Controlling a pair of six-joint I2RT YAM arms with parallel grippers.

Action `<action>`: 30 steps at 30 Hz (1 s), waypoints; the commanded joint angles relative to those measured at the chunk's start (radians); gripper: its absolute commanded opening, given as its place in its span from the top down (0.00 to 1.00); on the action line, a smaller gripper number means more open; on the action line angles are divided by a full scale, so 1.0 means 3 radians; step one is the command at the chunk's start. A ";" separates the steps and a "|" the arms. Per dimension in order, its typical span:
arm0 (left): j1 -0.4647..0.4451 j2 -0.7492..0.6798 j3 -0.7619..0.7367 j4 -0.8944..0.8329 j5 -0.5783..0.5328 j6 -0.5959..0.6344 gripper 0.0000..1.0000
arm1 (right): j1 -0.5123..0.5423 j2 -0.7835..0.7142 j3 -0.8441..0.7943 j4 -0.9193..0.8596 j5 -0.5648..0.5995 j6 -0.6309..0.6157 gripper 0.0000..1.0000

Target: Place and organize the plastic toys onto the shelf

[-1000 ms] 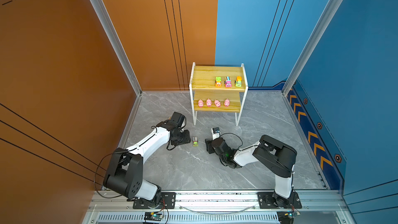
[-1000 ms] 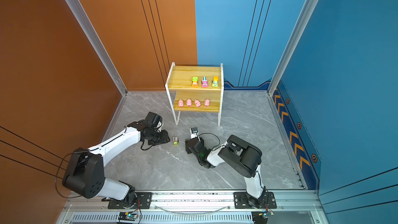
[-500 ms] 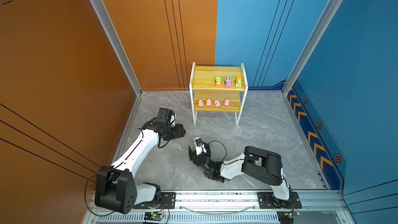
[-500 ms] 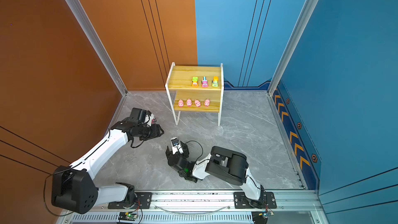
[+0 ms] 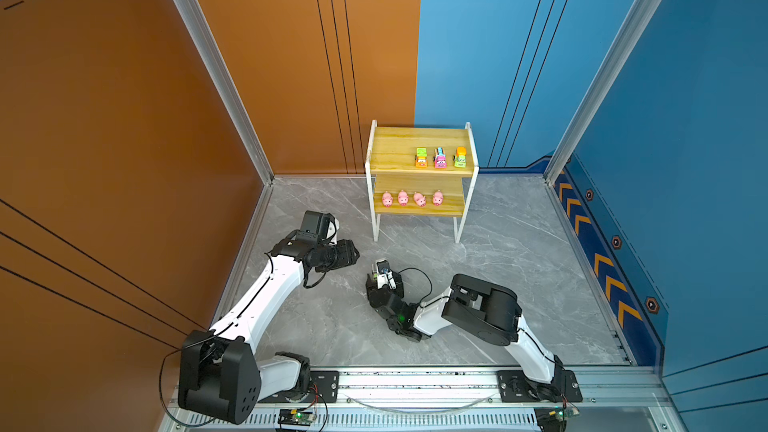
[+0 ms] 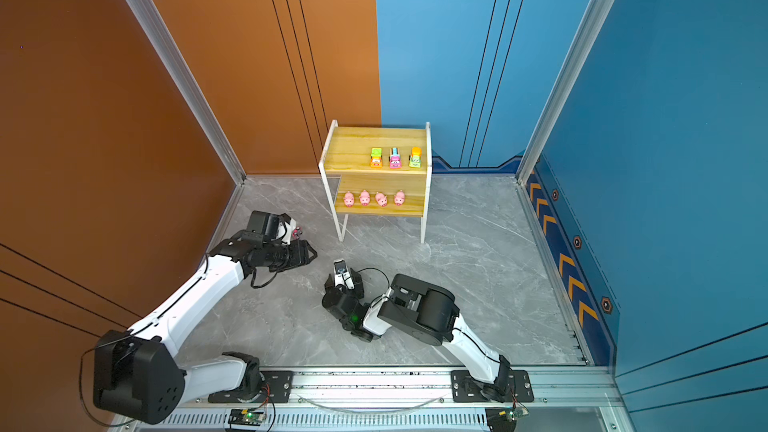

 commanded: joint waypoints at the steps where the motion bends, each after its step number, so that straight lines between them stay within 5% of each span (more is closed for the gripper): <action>1: 0.0016 -0.0055 -0.0044 0.0017 0.0063 -0.0023 0.36 | -0.0052 0.0103 0.0086 -0.0094 -0.0051 0.0069 0.40; 7: 0.0023 -0.0055 -0.0038 0.0017 0.0045 -0.0019 0.36 | -0.0035 -0.0045 0.0006 -0.0051 -0.0126 -0.0029 0.66; 12: 0.0024 -0.0070 -0.0038 0.0022 0.0033 -0.0021 0.36 | 0.0057 -0.0534 -0.0248 -0.0070 -0.0166 -0.0201 0.72; 17: 0.0017 -0.0091 -0.0039 0.0027 0.0032 -0.0026 0.36 | 0.0161 -0.1670 -0.0185 -0.1127 -0.0240 -0.0276 0.74; 23: 0.0001 -0.0107 -0.0033 0.0042 0.0017 -0.0030 0.36 | 0.0055 -0.2230 0.0978 -0.2918 -0.0331 -0.0456 0.73; 30: -0.0017 -0.0122 -0.0033 0.0043 -0.0034 -0.0014 0.36 | -0.0376 -0.1863 0.2426 -0.3752 -0.0470 -0.0719 0.74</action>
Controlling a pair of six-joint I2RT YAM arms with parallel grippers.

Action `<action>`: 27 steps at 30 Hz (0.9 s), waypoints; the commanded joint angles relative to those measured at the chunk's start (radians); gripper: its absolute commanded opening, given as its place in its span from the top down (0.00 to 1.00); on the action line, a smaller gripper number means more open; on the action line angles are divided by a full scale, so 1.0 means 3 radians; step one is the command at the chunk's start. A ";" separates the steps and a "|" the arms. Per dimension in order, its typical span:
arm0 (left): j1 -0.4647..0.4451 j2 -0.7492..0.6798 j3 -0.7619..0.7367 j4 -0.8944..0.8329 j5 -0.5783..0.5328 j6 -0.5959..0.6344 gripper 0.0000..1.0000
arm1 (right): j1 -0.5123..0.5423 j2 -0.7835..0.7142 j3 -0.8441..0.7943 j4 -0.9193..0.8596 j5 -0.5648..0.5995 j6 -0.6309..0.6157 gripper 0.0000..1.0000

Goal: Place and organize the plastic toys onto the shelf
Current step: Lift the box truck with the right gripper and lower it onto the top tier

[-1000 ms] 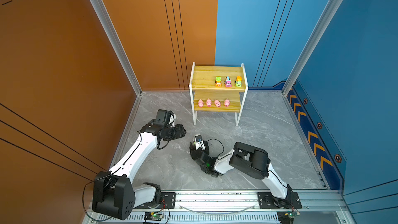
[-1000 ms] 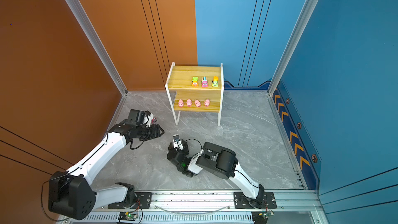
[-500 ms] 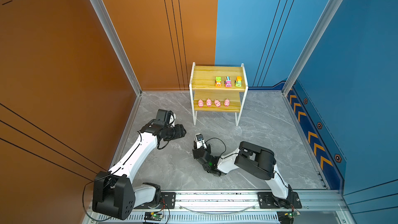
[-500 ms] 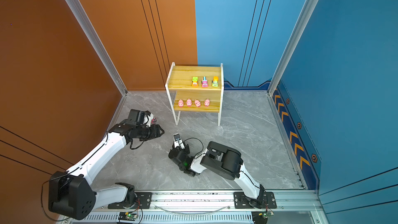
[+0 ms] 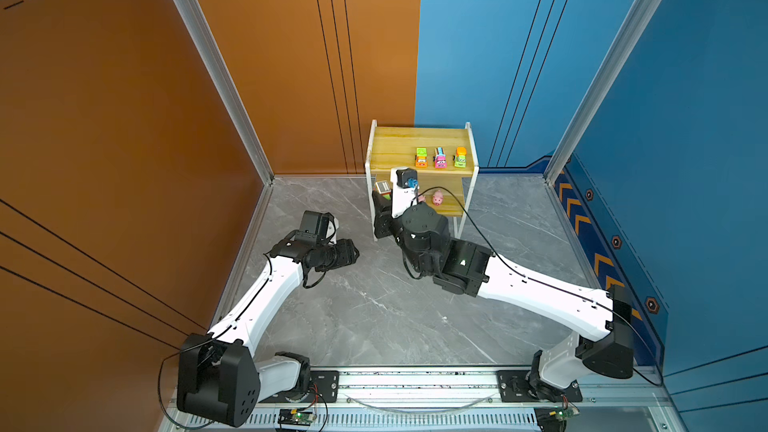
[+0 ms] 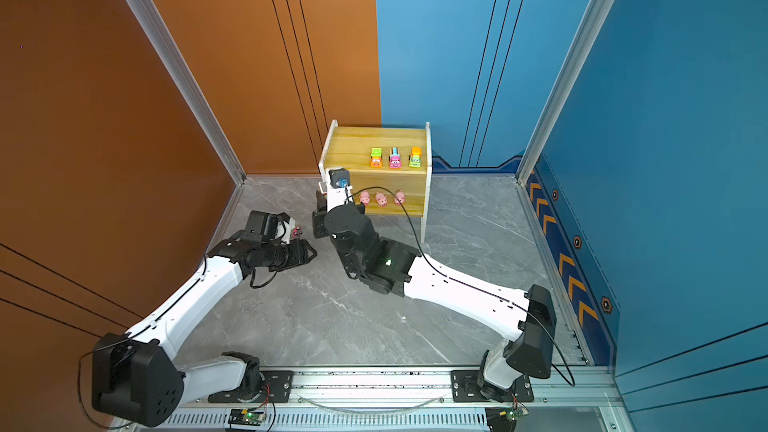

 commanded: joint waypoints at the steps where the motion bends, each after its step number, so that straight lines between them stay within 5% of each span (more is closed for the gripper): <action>1: -0.0018 -0.0074 -0.0033 0.0030 -0.0030 -0.0002 0.36 | -0.0179 0.0341 0.0573 -0.0838 -0.0096 -0.0232 0.74; 12: -0.0055 -0.0063 -0.0042 0.0032 -0.0050 0.0010 0.36 | -0.0634 0.1563 0.2680 -0.1872 -0.0154 -0.0103 0.74; 27: -0.0089 -0.0050 -0.0040 0.0030 -0.0051 0.0007 0.36 | -0.0877 0.1750 0.2725 -0.1954 -0.0164 0.0054 0.73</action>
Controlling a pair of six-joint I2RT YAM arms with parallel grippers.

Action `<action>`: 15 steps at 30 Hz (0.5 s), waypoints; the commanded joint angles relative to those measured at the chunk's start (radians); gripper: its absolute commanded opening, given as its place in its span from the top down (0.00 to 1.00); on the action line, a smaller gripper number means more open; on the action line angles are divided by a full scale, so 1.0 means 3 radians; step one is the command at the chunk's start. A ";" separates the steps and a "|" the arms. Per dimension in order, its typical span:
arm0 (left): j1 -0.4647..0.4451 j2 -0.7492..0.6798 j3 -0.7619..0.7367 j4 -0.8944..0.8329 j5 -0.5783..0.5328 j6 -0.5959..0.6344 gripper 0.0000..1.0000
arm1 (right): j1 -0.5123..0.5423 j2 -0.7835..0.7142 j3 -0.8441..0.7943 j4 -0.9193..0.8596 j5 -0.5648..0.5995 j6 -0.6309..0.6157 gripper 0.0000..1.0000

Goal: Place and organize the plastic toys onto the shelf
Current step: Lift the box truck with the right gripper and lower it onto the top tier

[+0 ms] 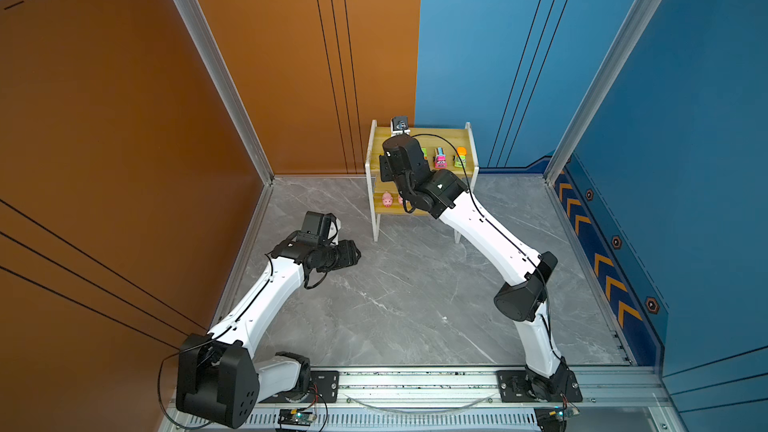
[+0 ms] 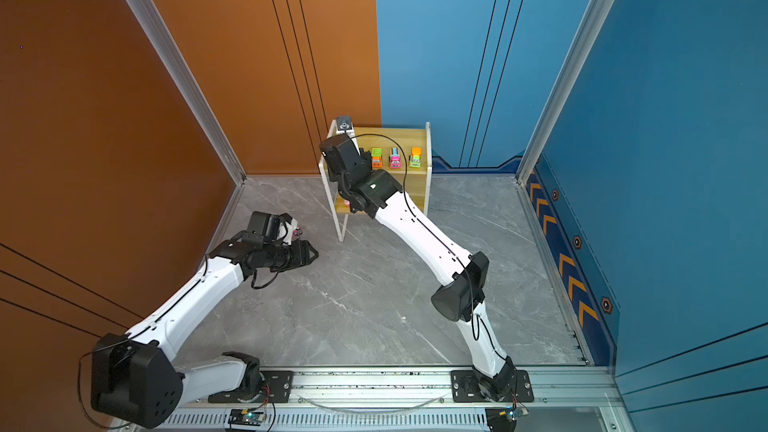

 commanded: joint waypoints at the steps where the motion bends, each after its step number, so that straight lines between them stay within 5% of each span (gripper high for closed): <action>1: -0.0024 -0.0040 -0.0026 0.0029 -0.0033 0.0007 0.35 | -0.0028 0.0032 0.0086 -0.0105 -0.0005 0.0056 0.73; 15: -0.0035 -0.0040 -0.0027 0.0028 -0.0023 0.0002 0.36 | -0.0108 0.0128 0.0080 -0.0105 -0.0001 0.0136 0.69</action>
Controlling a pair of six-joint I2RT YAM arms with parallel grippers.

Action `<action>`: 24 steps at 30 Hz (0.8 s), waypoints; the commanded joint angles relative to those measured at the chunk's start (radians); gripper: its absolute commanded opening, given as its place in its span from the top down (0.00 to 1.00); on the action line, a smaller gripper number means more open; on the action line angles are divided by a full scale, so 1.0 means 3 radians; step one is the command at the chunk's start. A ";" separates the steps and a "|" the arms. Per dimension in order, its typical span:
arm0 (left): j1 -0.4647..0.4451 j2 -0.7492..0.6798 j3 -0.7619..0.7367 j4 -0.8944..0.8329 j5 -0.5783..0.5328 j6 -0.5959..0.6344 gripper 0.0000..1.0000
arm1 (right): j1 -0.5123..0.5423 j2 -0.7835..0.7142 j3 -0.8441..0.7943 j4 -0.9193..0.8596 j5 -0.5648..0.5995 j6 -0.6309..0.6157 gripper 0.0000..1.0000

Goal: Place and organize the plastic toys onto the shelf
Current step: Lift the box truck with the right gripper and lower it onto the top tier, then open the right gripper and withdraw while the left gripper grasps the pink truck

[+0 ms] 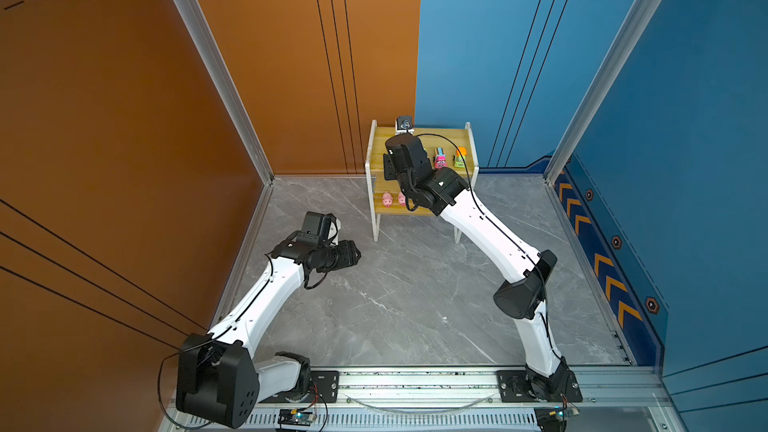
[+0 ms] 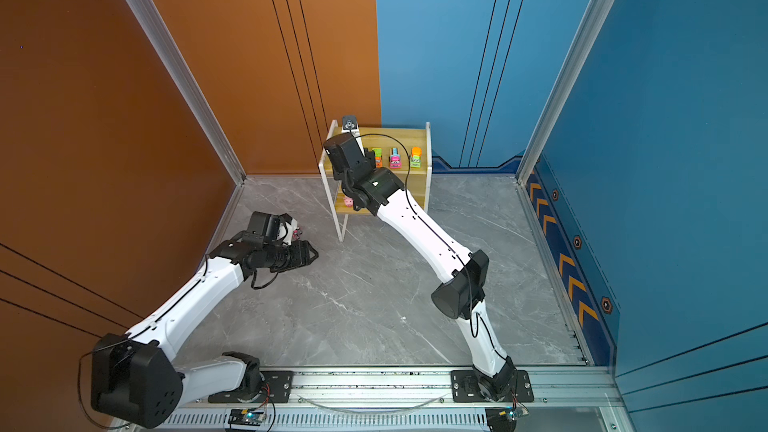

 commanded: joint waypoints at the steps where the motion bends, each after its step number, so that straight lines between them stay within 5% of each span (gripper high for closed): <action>1: -0.0032 -0.0041 -0.0027 0.0029 -0.0023 0.0002 0.36 | -0.0031 0.0080 0.0083 -0.0077 0.0002 0.0070 0.68; 24: -0.0049 -0.0043 -0.0031 0.0035 -0.0031 0.0007 0.35 | -0.0042 0.0047 0.0112 0.0078 -0.0080 -0.0003 0.45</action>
